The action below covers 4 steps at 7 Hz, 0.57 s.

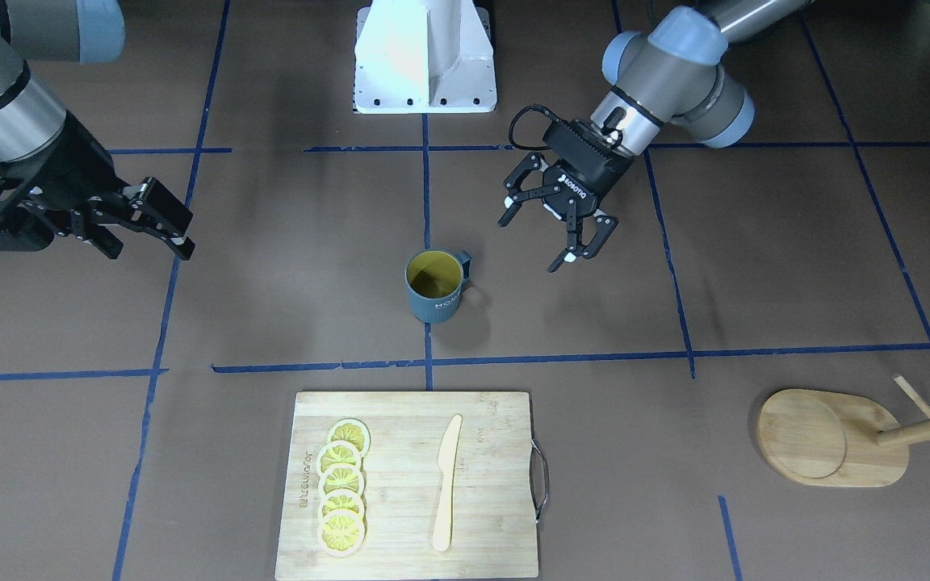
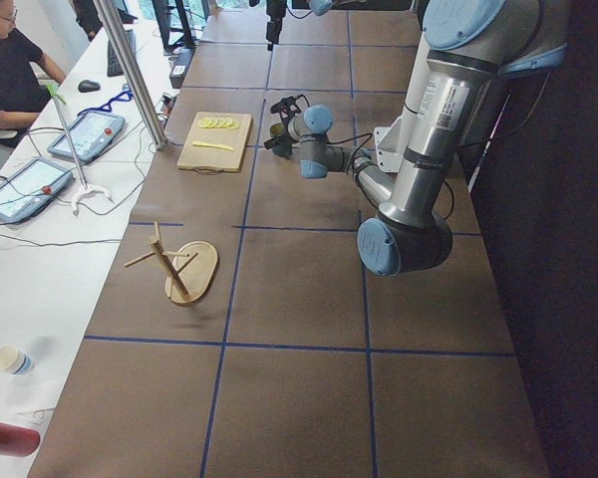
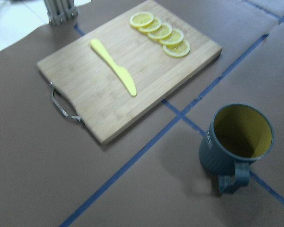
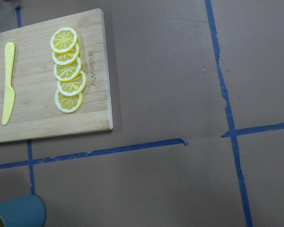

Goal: Hang cup on storage rack
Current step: 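Release the mug and raise the right gripper while the left arm reaches toward the mug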

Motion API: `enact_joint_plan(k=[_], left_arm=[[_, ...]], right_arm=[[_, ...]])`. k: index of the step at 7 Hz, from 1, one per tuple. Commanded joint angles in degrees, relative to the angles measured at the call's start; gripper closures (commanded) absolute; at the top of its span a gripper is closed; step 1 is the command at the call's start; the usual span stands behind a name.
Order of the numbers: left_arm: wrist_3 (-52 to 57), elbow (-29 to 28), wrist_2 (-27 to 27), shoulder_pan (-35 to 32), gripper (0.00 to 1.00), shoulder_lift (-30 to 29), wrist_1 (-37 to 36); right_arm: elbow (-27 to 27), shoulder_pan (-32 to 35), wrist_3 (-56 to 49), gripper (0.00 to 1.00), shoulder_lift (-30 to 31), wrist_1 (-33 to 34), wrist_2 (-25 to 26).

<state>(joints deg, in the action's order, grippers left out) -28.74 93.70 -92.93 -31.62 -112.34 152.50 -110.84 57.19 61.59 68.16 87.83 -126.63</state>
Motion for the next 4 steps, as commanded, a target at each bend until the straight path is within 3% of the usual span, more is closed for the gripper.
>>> enact_joint_plan(k=[1,4], left_arm=[[0.4,-7.5,0.7,1.5,0.0,-2.4,8.3],[0.4,-8.4,0.5,5.5,0.0,-2.6,9.7]], right_arm=[[0.2,0.3,-1.6,0.0,0.7,0.0,0.2],[0.4,0.1,-1.6,0.0,0.8,0.0,0.4]])
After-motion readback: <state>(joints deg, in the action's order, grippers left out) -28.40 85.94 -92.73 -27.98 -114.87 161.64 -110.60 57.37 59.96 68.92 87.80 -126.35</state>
